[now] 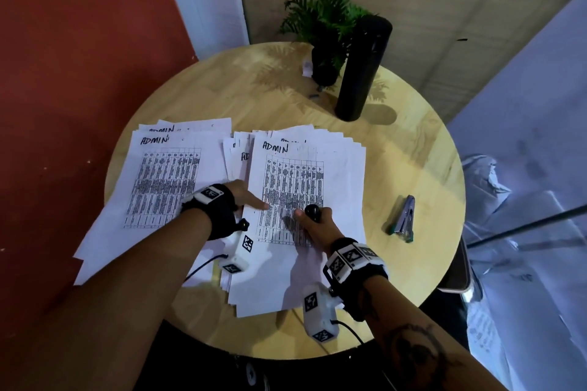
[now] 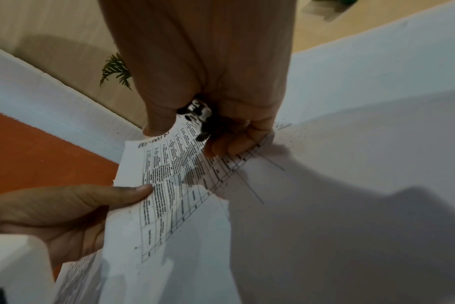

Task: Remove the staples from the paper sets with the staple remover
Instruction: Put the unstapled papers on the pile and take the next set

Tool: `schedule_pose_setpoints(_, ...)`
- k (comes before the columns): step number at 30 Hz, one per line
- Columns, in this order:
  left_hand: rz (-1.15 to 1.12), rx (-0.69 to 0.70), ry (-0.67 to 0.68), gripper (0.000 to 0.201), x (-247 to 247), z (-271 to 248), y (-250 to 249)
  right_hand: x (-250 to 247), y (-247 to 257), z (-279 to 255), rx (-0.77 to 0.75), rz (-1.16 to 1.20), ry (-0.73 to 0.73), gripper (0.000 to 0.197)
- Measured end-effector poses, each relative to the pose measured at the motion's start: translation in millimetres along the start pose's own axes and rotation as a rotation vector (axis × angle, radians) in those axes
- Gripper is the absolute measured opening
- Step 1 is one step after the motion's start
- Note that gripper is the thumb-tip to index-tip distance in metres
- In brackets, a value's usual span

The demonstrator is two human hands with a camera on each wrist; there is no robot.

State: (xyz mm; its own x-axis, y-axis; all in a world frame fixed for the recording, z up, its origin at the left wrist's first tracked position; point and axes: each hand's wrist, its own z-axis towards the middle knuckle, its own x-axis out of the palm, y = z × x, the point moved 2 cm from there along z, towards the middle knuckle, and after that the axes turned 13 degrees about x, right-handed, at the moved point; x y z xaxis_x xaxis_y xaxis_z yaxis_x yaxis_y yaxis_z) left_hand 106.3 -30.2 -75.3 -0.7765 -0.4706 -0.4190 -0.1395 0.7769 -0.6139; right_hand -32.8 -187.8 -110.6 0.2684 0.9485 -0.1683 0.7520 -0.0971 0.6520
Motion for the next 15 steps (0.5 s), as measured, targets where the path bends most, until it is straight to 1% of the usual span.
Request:
schedule_pose_setpoints(1, -0.002, -0.008, -0.028, 0.111, 4, -2, 2, 0, 1, -1, 0.002, -0.01, 0.008, 0.044)
schedule_pose_setpoints(3, 0.005, 0.026, -0.123, 0.097, 12, -7, 3, -1, 4, -5, -0.001, -0.012, 0.041, 0.047)
schedule_pose_setpoints(7, -0.026, 0.175, -0.312, 0.055, 22, -14, 14, -19, 12, -11, 0.021, 0.042, 0.075, 0.042)
schedule_pose_setpoints(9, -0.074, 0.25, -0.381, 0.038, 23, -24, 14, -34, 28, -28, 0.019, 0.117, 0.077, 0.036)
schedule_pose_setpoints(12, -0.181, 0.388, -0.458, 0.026, 20, -42, 4, -58, 63, -62, -0.062, 0.132, 0.069, 0.024)
schedule_pose_setpoints(15, -0.345, 0.477, -0.494, 0.013, 14, -63, -14, -79, 105, -92, -0.194, 0.032, 0.025, 0.017)
